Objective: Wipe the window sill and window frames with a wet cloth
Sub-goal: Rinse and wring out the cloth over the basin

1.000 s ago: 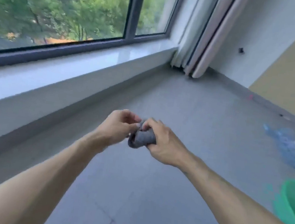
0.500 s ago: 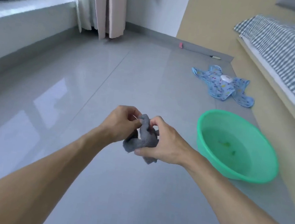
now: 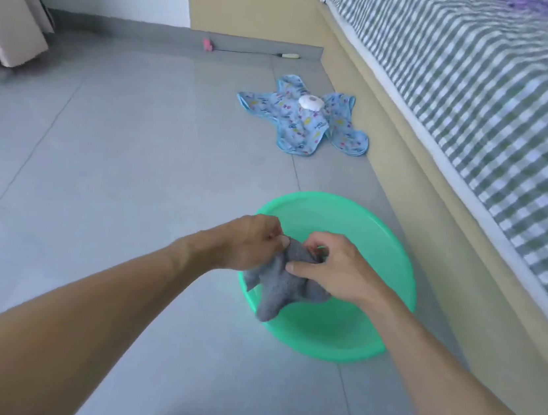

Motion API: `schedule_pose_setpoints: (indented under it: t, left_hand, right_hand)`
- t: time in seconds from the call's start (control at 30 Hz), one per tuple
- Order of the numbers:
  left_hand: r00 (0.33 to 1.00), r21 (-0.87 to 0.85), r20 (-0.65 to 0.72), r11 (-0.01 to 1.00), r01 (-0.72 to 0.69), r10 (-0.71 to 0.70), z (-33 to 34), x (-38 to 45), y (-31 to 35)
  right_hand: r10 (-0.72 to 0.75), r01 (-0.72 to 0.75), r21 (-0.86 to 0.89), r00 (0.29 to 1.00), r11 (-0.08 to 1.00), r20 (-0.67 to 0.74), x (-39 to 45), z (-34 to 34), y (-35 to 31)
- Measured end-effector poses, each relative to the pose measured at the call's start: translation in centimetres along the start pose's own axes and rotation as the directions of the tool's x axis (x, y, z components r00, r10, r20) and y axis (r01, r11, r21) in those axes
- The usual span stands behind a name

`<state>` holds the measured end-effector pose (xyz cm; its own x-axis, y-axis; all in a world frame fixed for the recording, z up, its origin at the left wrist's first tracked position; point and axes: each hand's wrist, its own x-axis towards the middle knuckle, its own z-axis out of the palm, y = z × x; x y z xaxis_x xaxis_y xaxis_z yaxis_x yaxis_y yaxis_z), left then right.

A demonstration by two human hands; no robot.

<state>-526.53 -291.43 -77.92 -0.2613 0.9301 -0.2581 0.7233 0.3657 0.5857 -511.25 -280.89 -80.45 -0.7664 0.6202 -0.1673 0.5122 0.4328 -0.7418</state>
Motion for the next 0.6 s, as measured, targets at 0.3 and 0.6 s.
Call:
schedule_pose_setpoints:
  t: [0.3, 0.6]
  left_hand:
    - [1.0, 0.139, -0.003, 0.99, 0.004, -0.004, 7.1, 14.8, -2.6]
    - [0.988, 0.524, 0.082, 0.837, -0.157, 0.134, 16.5, 21.9, -5.4]
  right_hand:
    - [0.549, -0.505, 0.352, 0.835, 0.788, -0.03, 7.4, -0.2, 12.0]
    - [0.165, -0.316, -0.496, 0.931, 0.809, -0.325, 9.8, 6.3, 20.5]
